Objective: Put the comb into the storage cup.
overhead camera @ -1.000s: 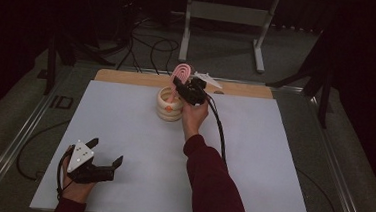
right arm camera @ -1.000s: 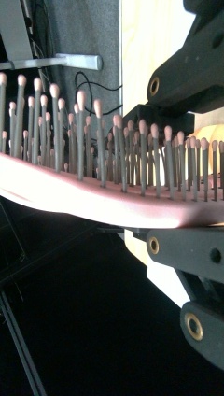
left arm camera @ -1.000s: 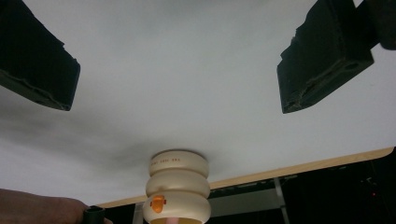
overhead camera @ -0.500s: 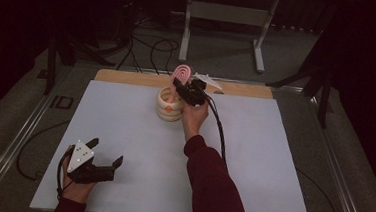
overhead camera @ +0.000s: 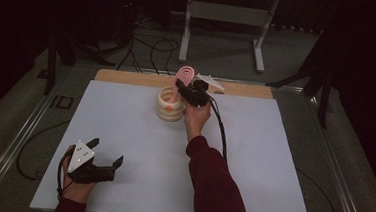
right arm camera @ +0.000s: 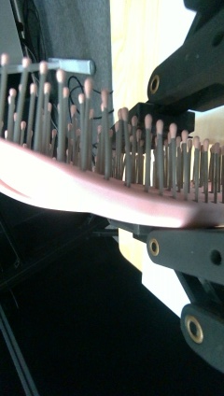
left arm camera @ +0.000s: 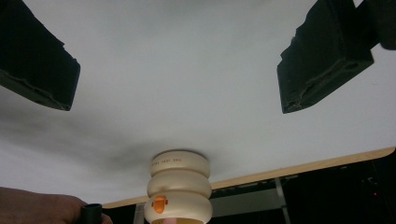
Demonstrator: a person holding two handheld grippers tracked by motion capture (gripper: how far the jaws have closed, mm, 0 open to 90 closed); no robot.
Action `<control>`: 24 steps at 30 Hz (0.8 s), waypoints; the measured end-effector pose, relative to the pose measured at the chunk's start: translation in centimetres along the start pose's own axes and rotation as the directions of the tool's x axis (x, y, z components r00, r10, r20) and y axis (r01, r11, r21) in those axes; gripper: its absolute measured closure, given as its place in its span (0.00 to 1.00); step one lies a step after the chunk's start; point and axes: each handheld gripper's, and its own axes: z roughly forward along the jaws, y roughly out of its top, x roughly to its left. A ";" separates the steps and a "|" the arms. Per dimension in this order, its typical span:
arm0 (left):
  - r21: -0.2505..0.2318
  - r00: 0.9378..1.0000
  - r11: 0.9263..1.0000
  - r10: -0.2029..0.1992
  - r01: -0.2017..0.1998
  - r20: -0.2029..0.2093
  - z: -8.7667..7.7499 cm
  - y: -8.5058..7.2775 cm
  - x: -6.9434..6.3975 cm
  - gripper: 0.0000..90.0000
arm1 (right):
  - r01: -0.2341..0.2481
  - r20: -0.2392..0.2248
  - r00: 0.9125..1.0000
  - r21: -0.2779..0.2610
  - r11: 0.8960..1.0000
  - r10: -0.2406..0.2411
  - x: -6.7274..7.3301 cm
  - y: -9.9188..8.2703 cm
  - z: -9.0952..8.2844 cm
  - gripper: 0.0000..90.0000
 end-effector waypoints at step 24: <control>0.009 1.000 1.000 0.007 -0.007 0.004 0.3 0.0 -0.2 0.00 | 0.061 0.035 0.997 0.060 0.996 -0.063 -1.4 0.4 -1.2 0.52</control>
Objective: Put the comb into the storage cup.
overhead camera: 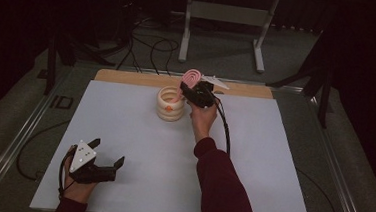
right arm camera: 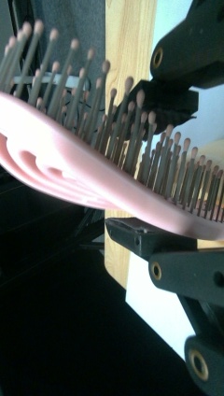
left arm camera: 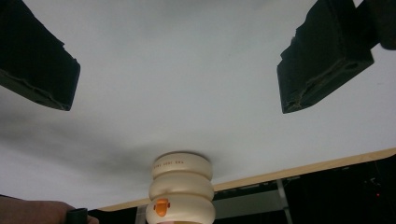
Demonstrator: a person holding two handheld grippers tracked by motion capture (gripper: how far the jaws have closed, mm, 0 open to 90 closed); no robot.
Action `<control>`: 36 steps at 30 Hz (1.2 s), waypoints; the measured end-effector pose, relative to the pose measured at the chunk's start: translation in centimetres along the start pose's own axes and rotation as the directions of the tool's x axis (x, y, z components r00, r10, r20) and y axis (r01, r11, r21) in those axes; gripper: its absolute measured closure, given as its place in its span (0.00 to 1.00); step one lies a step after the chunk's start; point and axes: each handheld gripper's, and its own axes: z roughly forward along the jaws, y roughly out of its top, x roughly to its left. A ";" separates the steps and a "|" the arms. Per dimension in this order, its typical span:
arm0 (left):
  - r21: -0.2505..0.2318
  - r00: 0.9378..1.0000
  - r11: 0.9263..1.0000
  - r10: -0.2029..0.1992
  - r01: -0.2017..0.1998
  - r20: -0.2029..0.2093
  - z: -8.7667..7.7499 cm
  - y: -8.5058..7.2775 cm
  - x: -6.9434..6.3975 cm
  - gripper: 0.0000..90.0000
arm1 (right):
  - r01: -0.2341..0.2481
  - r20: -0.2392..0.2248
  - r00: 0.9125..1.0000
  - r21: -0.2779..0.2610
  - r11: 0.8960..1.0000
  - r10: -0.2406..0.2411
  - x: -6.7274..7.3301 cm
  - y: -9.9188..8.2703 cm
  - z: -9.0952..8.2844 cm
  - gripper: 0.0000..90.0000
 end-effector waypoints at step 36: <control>0.007 1.000 1.000 0.011 -0.011 -0.001 0.4 0.1 -0.3 0.00 | 0.168 -0.010 0.986 0.122 0.978 -0.168 -1.9 -0.6 -4.4 0.14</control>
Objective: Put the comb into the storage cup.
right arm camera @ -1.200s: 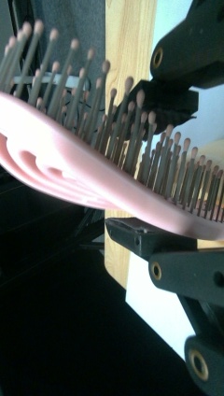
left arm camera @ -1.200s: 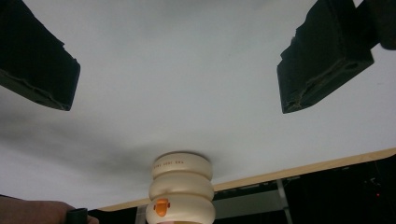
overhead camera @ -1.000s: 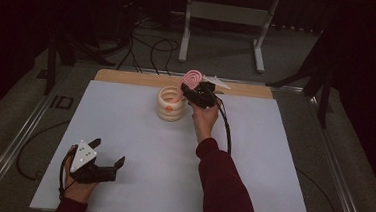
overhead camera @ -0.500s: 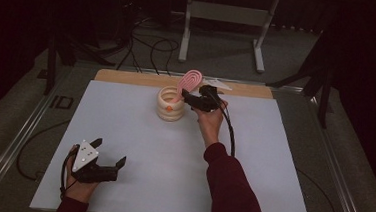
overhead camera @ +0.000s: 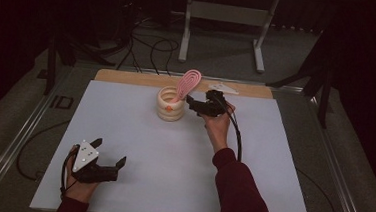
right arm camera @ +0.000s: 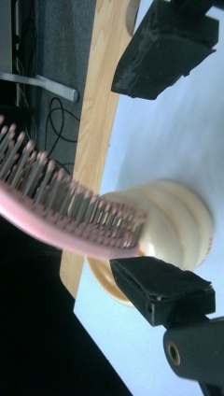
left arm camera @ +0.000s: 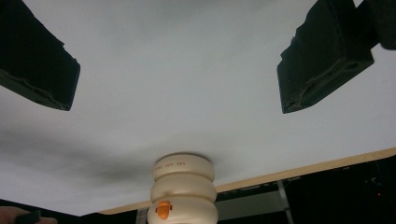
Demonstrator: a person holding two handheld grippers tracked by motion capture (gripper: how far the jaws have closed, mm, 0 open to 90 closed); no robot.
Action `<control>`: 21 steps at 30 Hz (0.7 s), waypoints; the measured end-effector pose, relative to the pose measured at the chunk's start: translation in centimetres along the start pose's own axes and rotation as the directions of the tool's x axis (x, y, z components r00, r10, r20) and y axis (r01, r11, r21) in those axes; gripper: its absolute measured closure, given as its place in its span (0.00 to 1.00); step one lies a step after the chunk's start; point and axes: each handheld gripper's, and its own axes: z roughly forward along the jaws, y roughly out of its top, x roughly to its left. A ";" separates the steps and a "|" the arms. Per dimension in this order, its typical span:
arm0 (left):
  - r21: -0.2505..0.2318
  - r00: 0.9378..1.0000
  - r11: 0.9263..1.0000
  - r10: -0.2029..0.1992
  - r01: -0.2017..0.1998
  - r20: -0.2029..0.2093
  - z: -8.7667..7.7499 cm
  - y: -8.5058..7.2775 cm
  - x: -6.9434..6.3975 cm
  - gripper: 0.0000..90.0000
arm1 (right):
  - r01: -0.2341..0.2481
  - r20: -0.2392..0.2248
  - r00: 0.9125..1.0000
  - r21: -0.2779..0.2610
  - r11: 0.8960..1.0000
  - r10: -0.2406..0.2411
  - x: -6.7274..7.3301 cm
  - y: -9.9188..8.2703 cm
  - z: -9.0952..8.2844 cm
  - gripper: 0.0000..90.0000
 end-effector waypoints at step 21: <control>0.012 1.000 1.000 0.004 -0.004 -0.004 0.3 0.0 -0.3 0.00 | 0.119 0.014 0.993 0.025 0.993 -0.120 -0.8 -2.1 -6.2 0.09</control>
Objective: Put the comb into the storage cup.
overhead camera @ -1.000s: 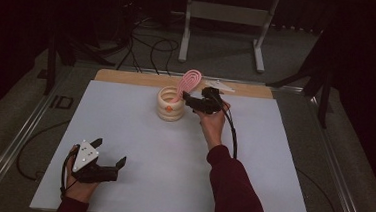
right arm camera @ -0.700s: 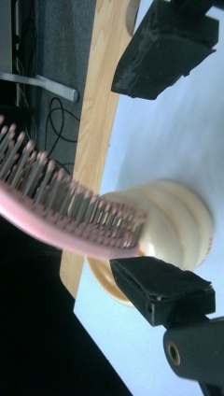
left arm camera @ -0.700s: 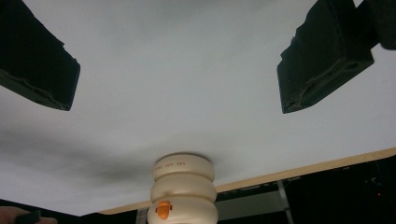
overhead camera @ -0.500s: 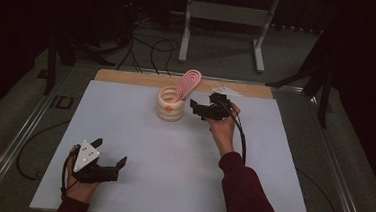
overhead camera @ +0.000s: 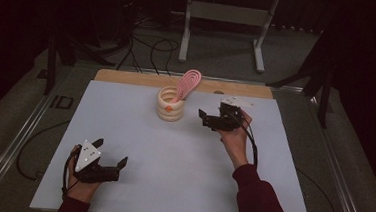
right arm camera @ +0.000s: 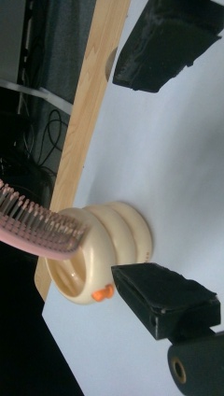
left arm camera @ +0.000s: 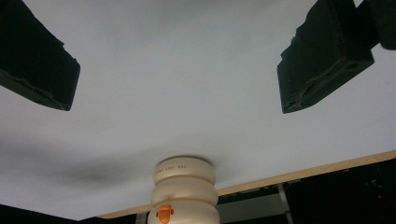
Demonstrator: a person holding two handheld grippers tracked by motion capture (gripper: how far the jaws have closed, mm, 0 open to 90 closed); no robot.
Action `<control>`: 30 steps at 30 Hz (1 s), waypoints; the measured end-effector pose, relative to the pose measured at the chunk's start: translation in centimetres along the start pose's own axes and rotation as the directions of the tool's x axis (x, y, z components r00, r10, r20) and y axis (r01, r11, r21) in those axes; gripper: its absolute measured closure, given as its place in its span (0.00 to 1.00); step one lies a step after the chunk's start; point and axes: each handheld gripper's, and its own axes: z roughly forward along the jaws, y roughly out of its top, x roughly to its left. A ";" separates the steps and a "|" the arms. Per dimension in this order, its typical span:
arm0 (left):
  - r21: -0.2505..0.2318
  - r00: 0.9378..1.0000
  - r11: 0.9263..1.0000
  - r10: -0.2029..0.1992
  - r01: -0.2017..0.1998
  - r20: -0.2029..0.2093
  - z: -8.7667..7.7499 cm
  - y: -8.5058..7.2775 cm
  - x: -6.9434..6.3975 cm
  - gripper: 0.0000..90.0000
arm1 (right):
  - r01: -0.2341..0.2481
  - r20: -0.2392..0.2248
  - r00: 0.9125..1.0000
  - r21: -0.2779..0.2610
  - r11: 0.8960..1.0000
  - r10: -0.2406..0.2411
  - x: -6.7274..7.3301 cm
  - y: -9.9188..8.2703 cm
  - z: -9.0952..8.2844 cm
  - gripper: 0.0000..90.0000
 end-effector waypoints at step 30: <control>0.015 1.000 1.000 0.001 -0.001 -0.015 0.0 0.0 0.5 0.00 | 0.126 0.033 0.991 -0.005 0.992 -0.126 0.9 -5.6 -5.9 0.10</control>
